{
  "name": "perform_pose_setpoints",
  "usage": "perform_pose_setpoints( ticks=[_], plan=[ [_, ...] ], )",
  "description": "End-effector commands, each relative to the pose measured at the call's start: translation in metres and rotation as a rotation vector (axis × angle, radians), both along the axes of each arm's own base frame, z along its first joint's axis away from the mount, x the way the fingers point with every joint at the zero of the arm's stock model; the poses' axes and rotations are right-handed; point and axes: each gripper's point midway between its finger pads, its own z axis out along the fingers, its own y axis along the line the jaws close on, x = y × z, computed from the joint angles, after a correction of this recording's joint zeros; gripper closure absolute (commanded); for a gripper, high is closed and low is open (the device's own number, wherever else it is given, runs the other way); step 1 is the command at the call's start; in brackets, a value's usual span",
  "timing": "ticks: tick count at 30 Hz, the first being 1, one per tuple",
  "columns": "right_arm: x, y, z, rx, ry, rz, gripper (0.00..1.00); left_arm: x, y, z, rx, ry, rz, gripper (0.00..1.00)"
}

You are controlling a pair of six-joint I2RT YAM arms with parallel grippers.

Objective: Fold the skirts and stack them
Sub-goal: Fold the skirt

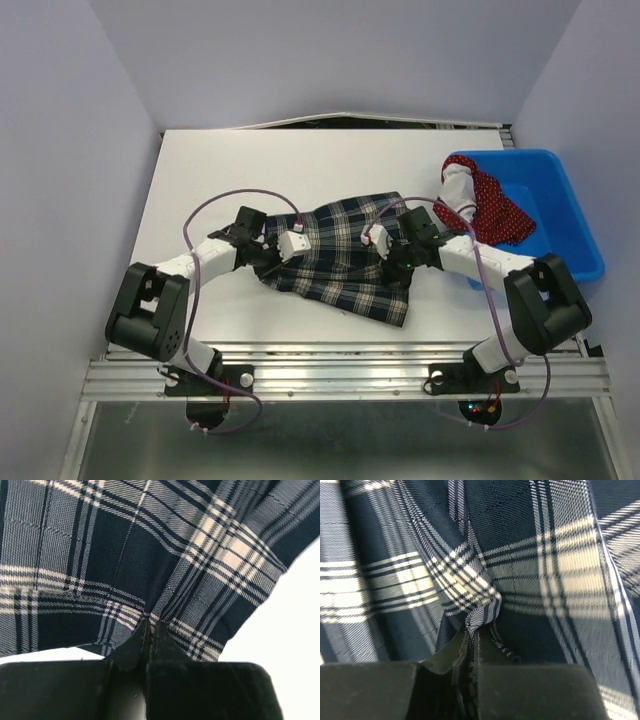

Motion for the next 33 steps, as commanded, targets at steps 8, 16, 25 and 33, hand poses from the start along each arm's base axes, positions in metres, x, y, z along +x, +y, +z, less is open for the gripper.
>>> perform_pose_setpoints(
  ticks=[8,16,25,33],
  plan=[
    [0.103,-0.006,-0.031,-0.185,-0.113,-0.201,0.99,0.026,0.05,-0.041,0.254,0.144,0.268,1.0],
    [0.2,0.025,0.014,-0.168,-0.302,-0.228,0.99,0.031,0.077,-0.026,0.238,0.128,0.384,1.0],
    [0.223,0.042,0.111,-0.067,-0.43,-0.221,0.99,0.068,0.069,0.046,0.127,-0.056,0.472,1.0],
    [0.148,0.027,0.125,-0.077,-0.348,-0.028,0.99,0.035,0.064,0.062,0.127,-0.006,0.364,1.0]
  ],
)
